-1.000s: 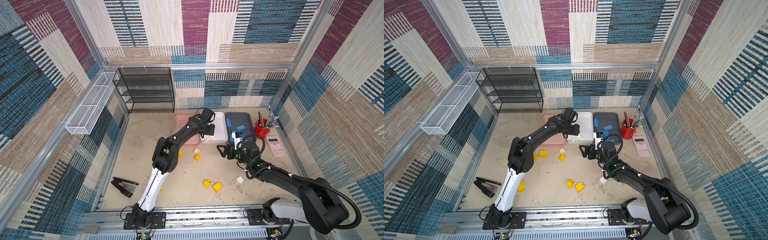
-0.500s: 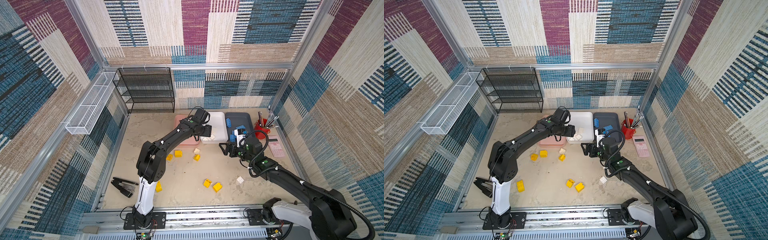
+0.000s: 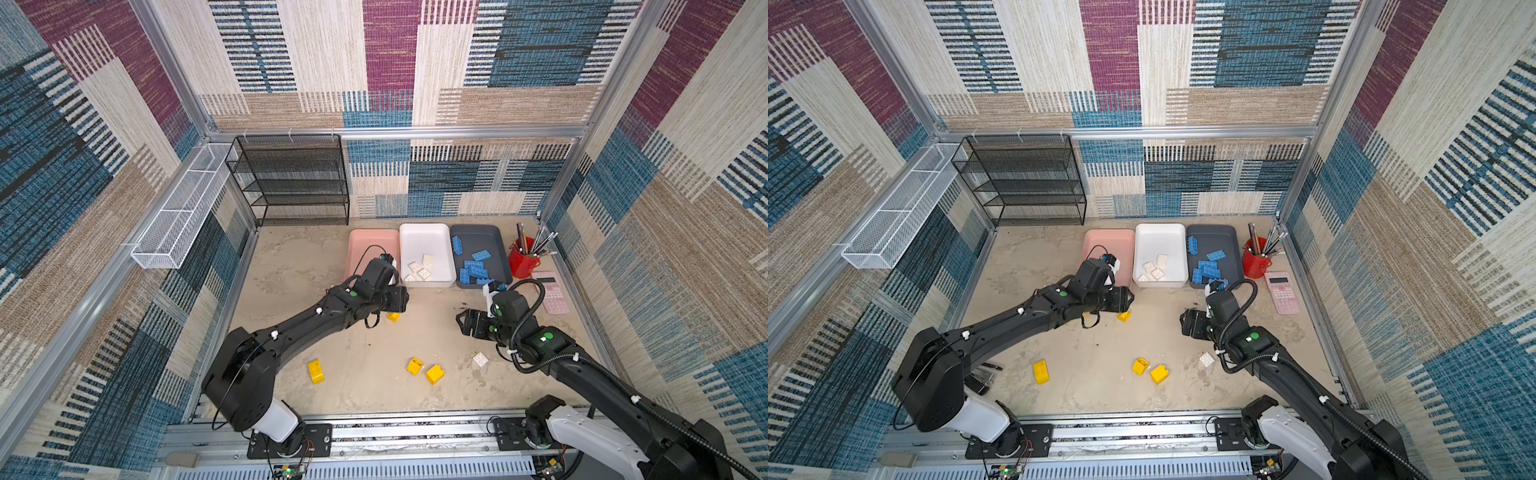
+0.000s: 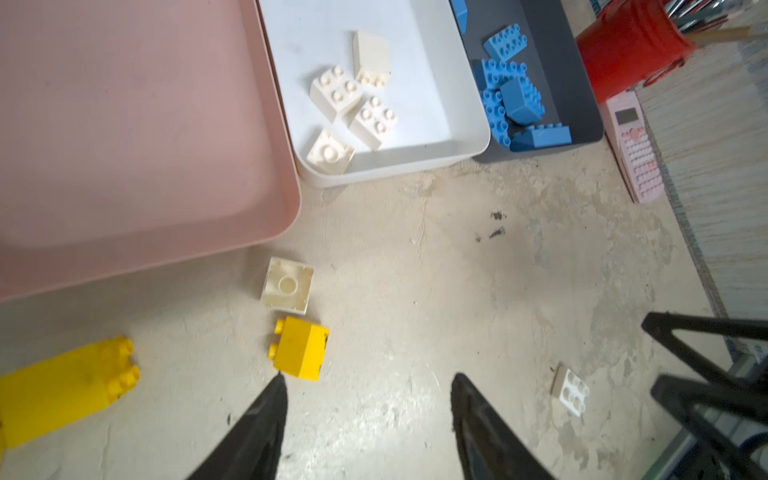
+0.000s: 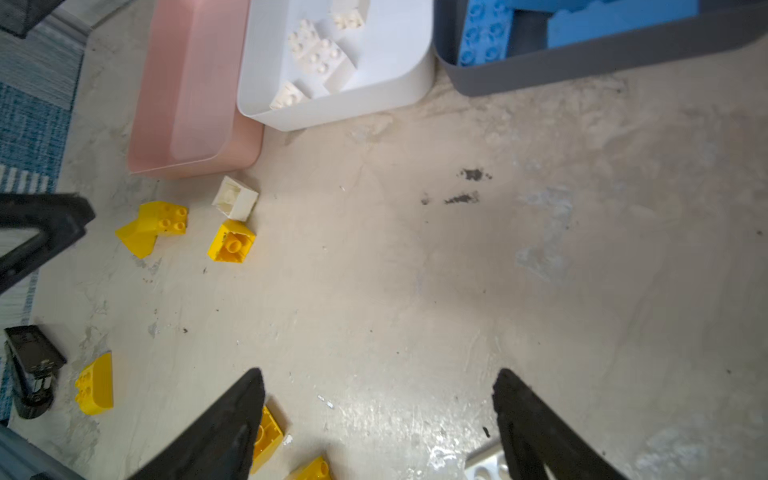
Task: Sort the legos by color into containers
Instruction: 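Withdraw the left gripper while the right gripper reaches a white 2x2 brick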
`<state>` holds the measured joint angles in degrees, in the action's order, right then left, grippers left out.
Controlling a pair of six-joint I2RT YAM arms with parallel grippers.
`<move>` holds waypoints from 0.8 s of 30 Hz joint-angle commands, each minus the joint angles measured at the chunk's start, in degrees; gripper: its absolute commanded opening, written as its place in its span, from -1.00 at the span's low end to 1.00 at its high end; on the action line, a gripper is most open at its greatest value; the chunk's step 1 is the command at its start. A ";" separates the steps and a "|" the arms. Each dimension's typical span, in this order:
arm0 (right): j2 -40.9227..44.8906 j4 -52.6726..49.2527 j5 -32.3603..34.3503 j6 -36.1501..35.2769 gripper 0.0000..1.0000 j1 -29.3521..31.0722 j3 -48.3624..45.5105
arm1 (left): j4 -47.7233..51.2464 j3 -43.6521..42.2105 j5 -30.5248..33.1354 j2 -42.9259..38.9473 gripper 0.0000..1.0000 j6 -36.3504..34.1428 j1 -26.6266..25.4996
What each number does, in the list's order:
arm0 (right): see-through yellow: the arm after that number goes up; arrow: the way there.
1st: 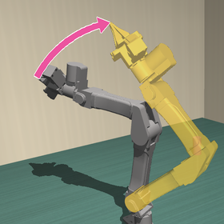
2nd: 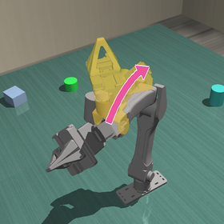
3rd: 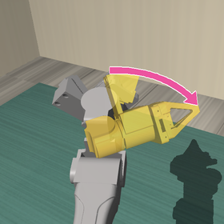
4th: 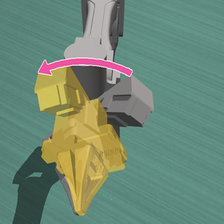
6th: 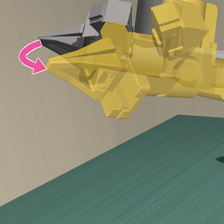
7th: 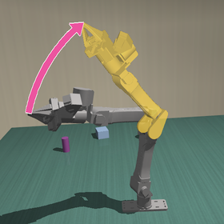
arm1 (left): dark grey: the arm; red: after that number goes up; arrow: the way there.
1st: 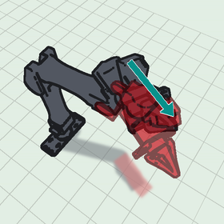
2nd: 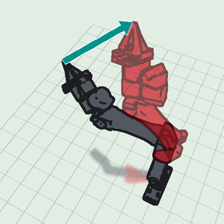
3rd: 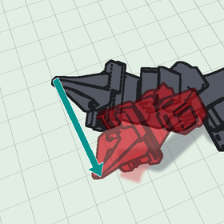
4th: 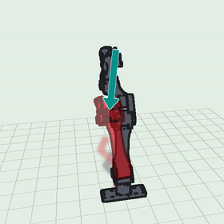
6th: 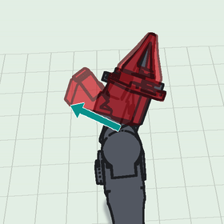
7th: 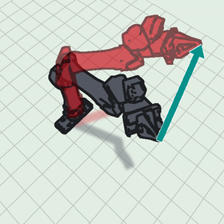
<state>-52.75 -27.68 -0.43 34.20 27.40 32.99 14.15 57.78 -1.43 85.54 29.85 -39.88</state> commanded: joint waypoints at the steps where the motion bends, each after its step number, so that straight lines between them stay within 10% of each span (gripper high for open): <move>1: 1.83 -4.53 3.58 7.53 0.74 1.59 -1.08 | -5.30 -5.68 0.28 -3.90 0.26 2.57 -0.45; 24: -2.35 -11.57 6.90 25.45 0.69 11.63 -7.34 | -13.32 -26.64 -0.47 -21.80 0.24 4.44 -1.51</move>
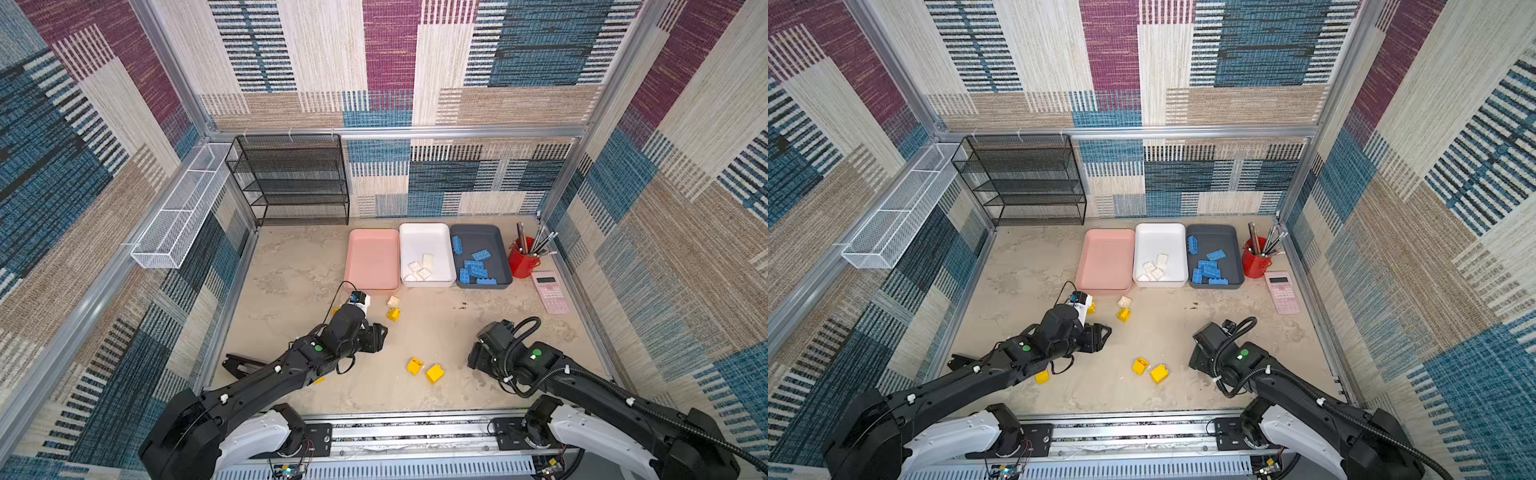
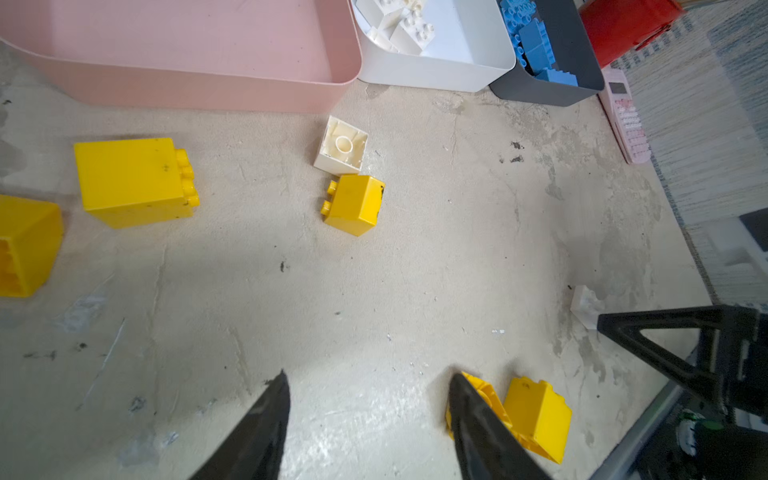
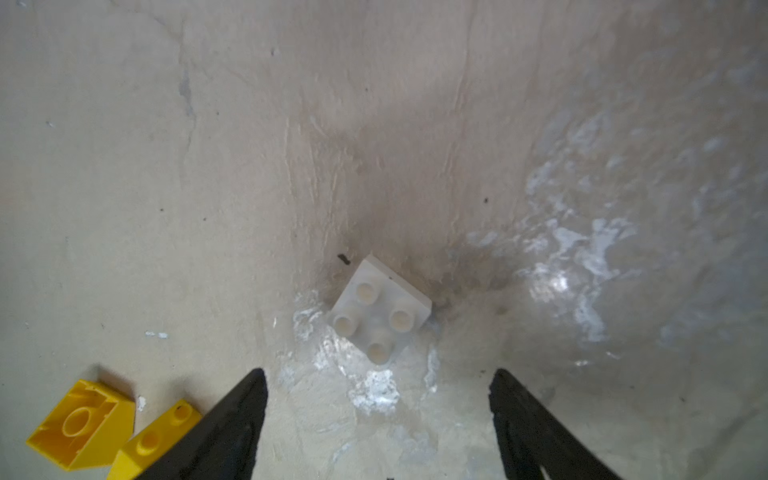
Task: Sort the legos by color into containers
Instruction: 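Withdraw the left gripper while the right gripper reaches a white 2x2 brick, then grasp the white 2x2 brick with the right gripper and lift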
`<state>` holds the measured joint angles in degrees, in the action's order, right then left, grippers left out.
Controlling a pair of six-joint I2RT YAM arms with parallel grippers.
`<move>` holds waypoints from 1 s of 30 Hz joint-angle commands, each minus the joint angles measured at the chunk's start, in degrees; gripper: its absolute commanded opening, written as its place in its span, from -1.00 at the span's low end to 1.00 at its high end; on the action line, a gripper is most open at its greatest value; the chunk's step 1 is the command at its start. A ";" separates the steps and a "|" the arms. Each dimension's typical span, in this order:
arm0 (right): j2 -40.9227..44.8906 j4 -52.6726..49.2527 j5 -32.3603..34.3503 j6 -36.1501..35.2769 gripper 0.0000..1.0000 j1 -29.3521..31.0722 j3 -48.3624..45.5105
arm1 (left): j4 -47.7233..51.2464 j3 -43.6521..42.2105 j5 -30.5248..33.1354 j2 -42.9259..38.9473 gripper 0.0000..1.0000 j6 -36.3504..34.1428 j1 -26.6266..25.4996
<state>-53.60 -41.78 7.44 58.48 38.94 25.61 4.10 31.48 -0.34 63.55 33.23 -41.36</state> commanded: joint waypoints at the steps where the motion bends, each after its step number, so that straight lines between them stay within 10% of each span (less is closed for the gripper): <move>1: -2.45 2.84 -1.17 0.79 0.69 0.09 0.21 | -3.47 -0.43 -1.90 0.31 0.24 1.14 0.05; 30: -18.83 11.05 -0.81 -6.67 0.34 0.07 6.45 | -4.71 -1.34 -0.84 1.34 0.24 1.26 0.11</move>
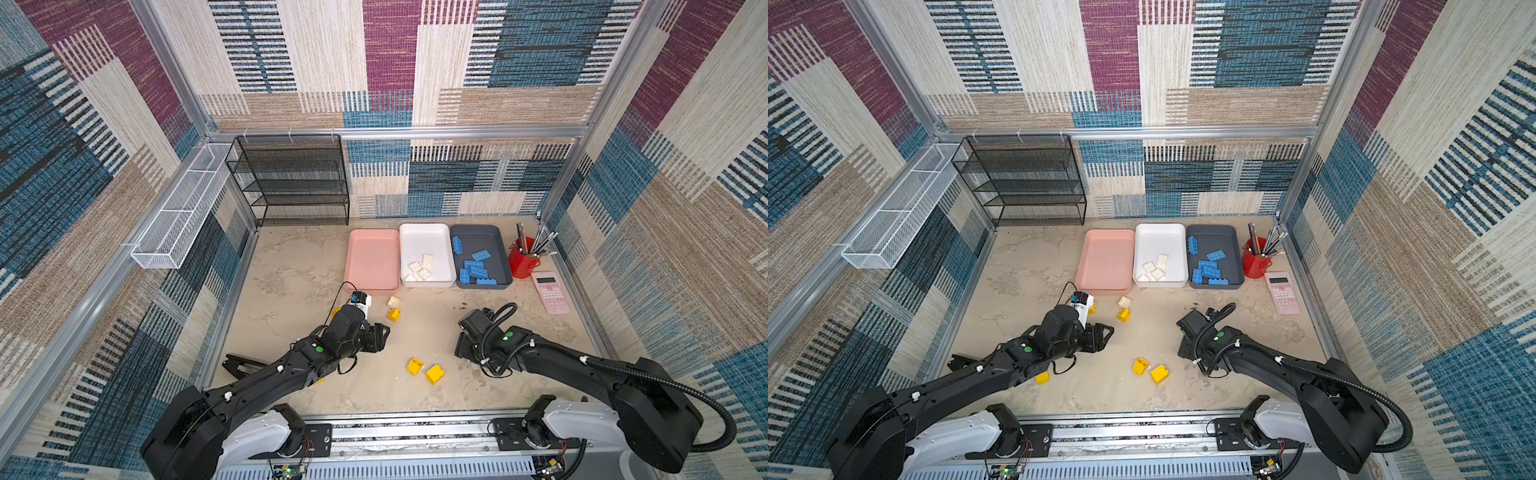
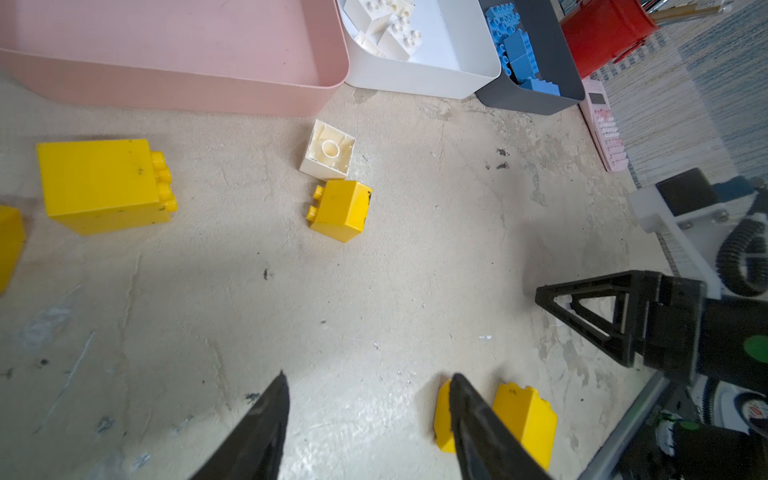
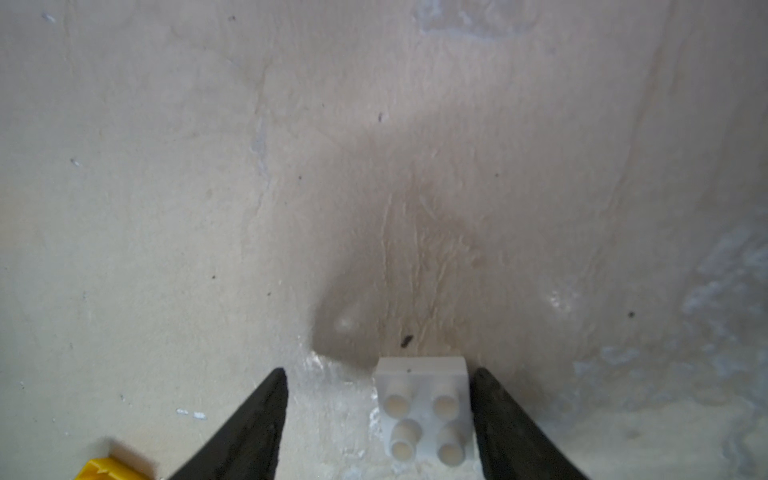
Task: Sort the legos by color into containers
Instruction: 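Grasp the white 2x2 brick with the right gripper and lift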
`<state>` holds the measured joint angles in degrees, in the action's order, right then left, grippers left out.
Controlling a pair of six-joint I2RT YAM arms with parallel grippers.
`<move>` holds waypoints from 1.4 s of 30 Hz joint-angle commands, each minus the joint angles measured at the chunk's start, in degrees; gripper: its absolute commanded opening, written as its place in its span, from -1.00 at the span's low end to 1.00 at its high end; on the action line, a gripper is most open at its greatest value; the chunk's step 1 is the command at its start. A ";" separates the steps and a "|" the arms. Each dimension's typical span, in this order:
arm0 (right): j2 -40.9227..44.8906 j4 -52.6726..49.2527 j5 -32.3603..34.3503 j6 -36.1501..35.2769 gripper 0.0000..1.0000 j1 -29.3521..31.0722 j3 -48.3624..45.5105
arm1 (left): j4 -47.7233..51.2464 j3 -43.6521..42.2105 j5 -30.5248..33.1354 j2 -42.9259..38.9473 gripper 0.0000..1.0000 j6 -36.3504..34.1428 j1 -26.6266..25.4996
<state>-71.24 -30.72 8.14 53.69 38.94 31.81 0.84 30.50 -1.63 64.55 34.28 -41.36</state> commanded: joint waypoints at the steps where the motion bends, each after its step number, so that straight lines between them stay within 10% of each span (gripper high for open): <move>1: -1.62 -0.76 -1.31 -2.50 0.32 0.09 0.57 | -1.50 -0.31 0.45 0.41 0.24 0.29 0.10; 42: -3.17 -1.39 5.79 -14.83 -0.42 0.55 13.21 | 9.61 3.38 3.53 -3.80 0.23 -2.03 0.14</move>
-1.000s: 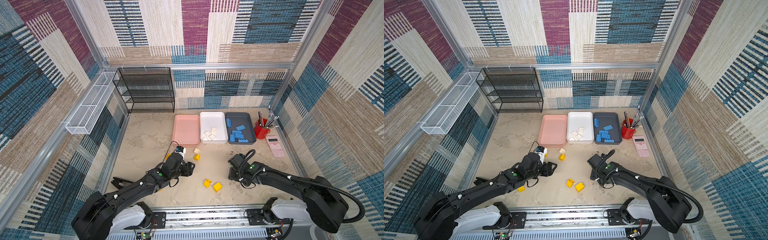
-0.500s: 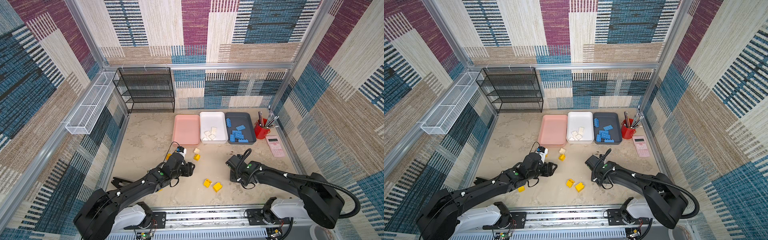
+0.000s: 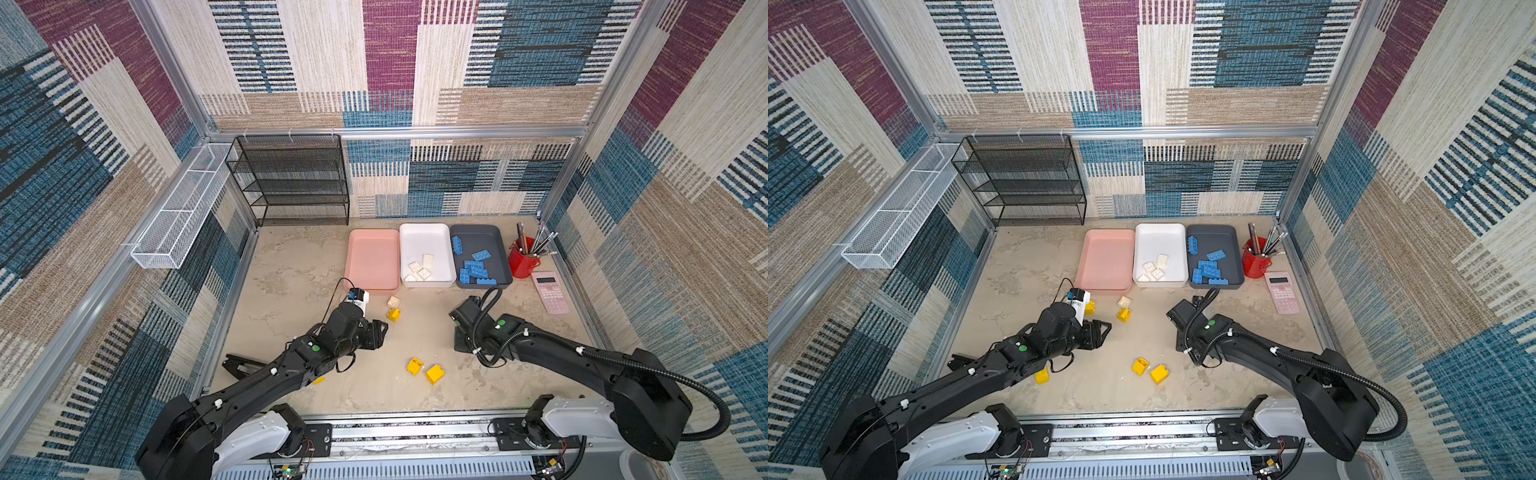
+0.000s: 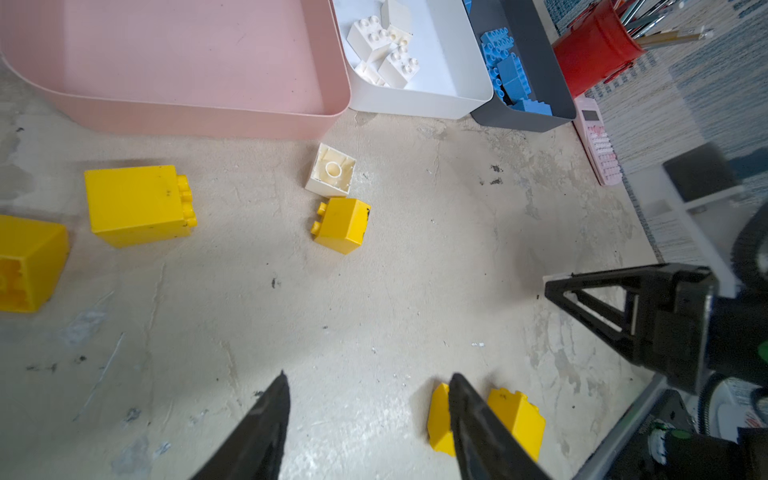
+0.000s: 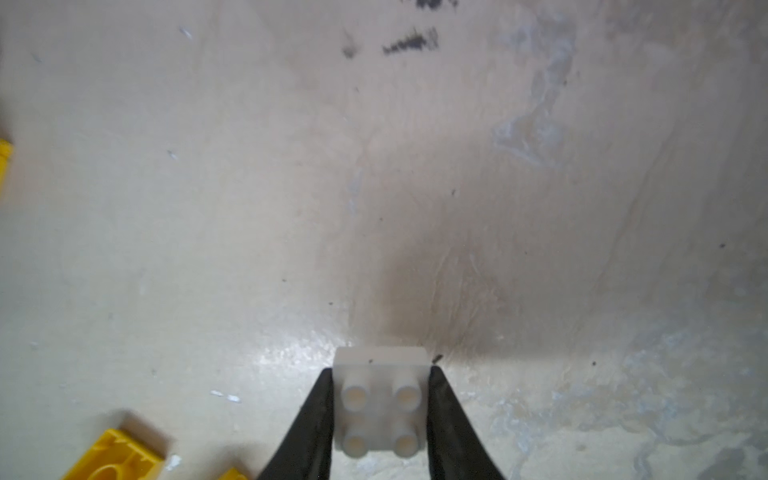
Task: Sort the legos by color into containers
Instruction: 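Grasp the white 2x2 brick with the right gripper and lift, then carry the white brick with the right gripper into the white tray and release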
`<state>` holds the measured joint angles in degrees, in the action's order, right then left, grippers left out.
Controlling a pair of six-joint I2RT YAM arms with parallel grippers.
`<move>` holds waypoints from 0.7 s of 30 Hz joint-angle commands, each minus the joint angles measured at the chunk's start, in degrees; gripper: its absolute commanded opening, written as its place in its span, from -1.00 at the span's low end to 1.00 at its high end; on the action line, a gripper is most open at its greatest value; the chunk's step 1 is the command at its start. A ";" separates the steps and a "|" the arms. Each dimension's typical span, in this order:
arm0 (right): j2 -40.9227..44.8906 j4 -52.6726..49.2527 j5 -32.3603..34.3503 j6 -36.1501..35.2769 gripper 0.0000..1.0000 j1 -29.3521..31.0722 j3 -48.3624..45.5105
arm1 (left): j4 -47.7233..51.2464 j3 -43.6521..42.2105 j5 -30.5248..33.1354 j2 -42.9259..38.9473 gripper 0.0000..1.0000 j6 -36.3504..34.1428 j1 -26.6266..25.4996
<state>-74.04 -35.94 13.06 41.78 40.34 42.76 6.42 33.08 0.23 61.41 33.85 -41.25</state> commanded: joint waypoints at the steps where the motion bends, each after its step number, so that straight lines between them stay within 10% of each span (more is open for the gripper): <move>1: -0.57 4.88 0.32 -3.98 -0.42 -1.57 3.28 | 4.77 0.76 2.02 -0.92 0.23 -1.68 0.04; 21: -25.60 21.38 -13.11 -19.00 -0.42 -17.21 30.81 | 9.18 -0.67 7.64 -3.46 0.24 -1.92 0.03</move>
<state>-96.33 -17.58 1.56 25.04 23.46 70.48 14.61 31.99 7.16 58.06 33.30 -41.25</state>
